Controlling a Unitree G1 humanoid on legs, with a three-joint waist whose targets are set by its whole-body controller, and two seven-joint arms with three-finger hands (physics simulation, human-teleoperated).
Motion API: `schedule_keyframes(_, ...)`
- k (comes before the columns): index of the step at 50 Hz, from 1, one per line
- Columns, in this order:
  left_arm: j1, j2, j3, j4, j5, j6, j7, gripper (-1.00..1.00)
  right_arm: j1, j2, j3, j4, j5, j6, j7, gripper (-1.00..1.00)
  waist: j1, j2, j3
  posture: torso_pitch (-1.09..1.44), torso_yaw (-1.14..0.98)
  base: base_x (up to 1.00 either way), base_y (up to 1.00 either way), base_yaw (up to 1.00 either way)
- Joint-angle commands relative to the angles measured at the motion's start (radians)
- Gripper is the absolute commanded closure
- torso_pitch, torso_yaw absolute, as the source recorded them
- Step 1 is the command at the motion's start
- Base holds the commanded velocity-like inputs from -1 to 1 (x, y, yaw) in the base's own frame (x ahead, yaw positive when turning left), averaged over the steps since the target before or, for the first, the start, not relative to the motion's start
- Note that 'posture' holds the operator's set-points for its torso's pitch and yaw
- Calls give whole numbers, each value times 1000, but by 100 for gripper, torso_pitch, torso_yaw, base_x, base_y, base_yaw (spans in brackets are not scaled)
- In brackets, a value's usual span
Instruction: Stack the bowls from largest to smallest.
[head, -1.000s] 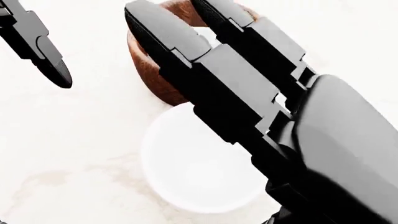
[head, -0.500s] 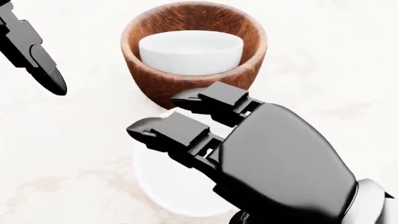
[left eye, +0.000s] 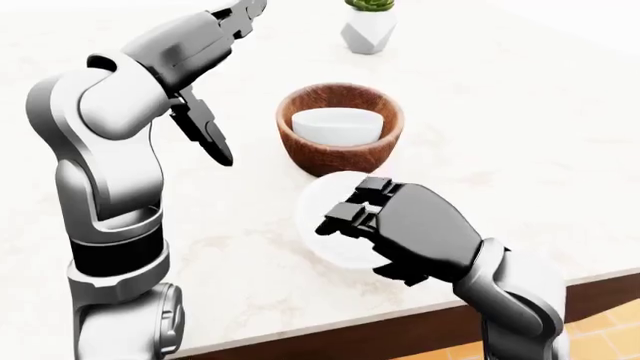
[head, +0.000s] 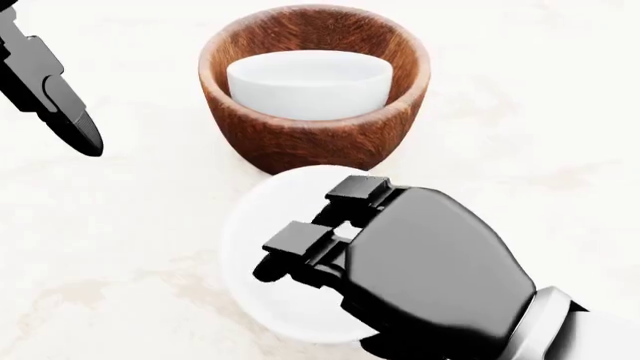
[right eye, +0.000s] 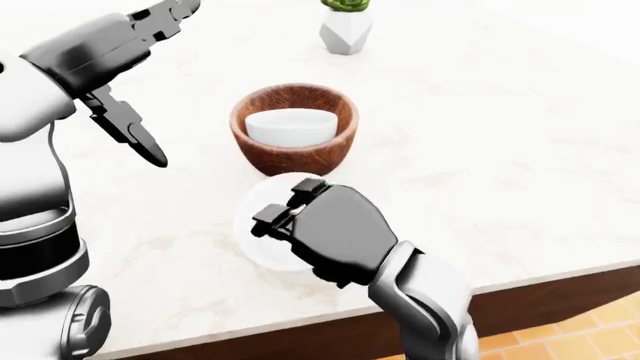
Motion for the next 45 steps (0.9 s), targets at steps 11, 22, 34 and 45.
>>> schedule_keyframes(11,-31,15,17,-24,-4,-11,22,-100,-17,0,-10,-62,26,21,64,100,3,3,-21,0,0,0,0,0)
schedule_keyframes(22,-26,25,24,-28,-12,-9,26,-100,-233,-40,-70,-290,119,347,270,100,3,3,-17,0,0,0,0,0)
schedule_keyframes(34,-9,27,26,-60,-17,5,11,-100,-783,-218,-109,-290,174,861,419,100,2,9,2,0,0,0,0,0)
schedule_keyframes(45,-1,40,36,-64,-32,1,12,-100,-952,-290,-84,239,202,524,223,100,-3,17,6,0,0,0,0,0)
